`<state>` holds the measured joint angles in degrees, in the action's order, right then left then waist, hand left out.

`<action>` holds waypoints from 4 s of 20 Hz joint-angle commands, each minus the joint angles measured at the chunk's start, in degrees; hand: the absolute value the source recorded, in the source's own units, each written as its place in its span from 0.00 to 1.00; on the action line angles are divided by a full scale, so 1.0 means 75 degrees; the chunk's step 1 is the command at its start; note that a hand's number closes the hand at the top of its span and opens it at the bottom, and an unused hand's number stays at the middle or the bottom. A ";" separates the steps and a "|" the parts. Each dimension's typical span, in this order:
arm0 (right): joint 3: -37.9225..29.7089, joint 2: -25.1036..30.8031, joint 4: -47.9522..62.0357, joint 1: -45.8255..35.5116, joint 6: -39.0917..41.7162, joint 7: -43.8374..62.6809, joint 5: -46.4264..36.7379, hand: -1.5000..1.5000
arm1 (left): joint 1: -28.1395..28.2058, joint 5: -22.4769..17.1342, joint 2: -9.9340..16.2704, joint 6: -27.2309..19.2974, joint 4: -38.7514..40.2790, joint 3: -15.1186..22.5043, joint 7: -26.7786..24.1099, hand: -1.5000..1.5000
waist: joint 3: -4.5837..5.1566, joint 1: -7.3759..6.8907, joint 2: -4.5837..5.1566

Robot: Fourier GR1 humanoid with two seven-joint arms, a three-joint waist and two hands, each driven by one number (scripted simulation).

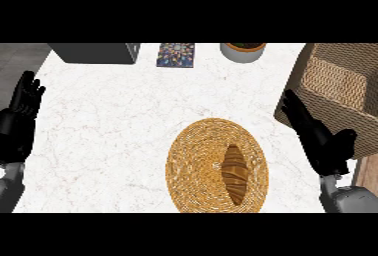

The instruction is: Pick the croissant from the placemat and place it in the basket

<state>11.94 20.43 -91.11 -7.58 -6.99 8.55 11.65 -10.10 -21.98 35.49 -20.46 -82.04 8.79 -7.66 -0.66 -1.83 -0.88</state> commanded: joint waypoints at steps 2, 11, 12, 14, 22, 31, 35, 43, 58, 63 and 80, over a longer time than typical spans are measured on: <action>0.0891 -0.0884 0.0068 -0.0559 0.0300 -0.0361 -0.0241 1.00 | -0.0202 0.0362 0.0238 0.0314 -0.0055 0.0036 0.0064 0.50 | 0.0084 0.0168 0.0126; 0.4100 -0.2695 0.0211 -0.0893 -0.2184 -0.2054 0.0471 0.00 | -0.0727 0.1082 -0.0002 0.0730 -0.0090 0.1164 0.0084 0.50 | 0.0085 0.0039 0.0163; 0.4442 -0.2701 0.0203 -0.1232 -0.3004 -0.1825 0.0274 0.00 | -0.0876 0.0896 0.0150 0.1011 -0.0174 0.1097 0.0333 0.50 | 0.0090 0.0025 0.0132; 0.4705 -0.2710 0.0161 -0.1773 -0.4051 -0.1281 -0.0657 0.00 | -0.0576 0.1101 0.0009 0.0699 -0.0427 0.1203 0.0395 0.50 | 0.0098 0.0073 0.0075; 0.4326 -0.0747 0.1230 -0.3932 -0.3302 0.2511 -0.3543 0.00 | -0.0441 0.1049 0.0202 0.0787 -0.0128 0.0994 0.0350 0.50 | 0.0197 0.0477 -0.0125; 0.5157 0.0450 0.0541 -0.6061 0.1861 0.5459 -0.2270 0.00 | -0.0610 0.1104 0.0056 0.0667 -0.0244 0.0988 0.0475 0.50 | 0.0146 0.0308 -0.0036; 0.4565 0.0550 0.0270 -0.6783 0.3510 0.6727 -0.0834 0.00 | -0.0575 0.1081 -0.0008 0.0770 -0.0584 0.1101 0.0689 0.50 | 0.0109 0.0236 0.0026; 0.4127 0.0845 0.0280 -0.6750 0.4418 0.7584 0.0259 0.00 | -0.0180 0.1341 -0.0233 0.0839 -0.0541 0.0977 0.0315 0.50 | 0.0096 0.0233 0.0095; 0.5071 0.0383 0.1114 -0.5530 0.4543 0.6742 -0.0991 0.00 | -0.0311 0.1905 -0.0672 0.0947 -0.0509 0.0721 0.0443 0.50 | 0.0089 0.0213 0.0114; 0.4835 0.0437 0.1151 -0.5080 0.4754 0.6537 -0.1442 0.00 | -0.0431 0.1590 -0.0295 0.1732 -0.0305 0.0053 0.0570 0.50 | 0.0090 0.0231 0.0114; 0.4269 -0.0286 0.0735 -0.3027 0.4784 0.5618 -0.4330 0.00 | -0.0362 0.2249 -0.0889 0.2174 -0.0859 -0.0735 0.1104 0.50 | 0.0088 0.0265 0.0101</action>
<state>44.41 18.62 -80.85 -34.60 28.11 48.04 -18.20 -11.26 -4.11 27.48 -6.25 -87.74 6.77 -1.79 0.00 -0.08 -0.03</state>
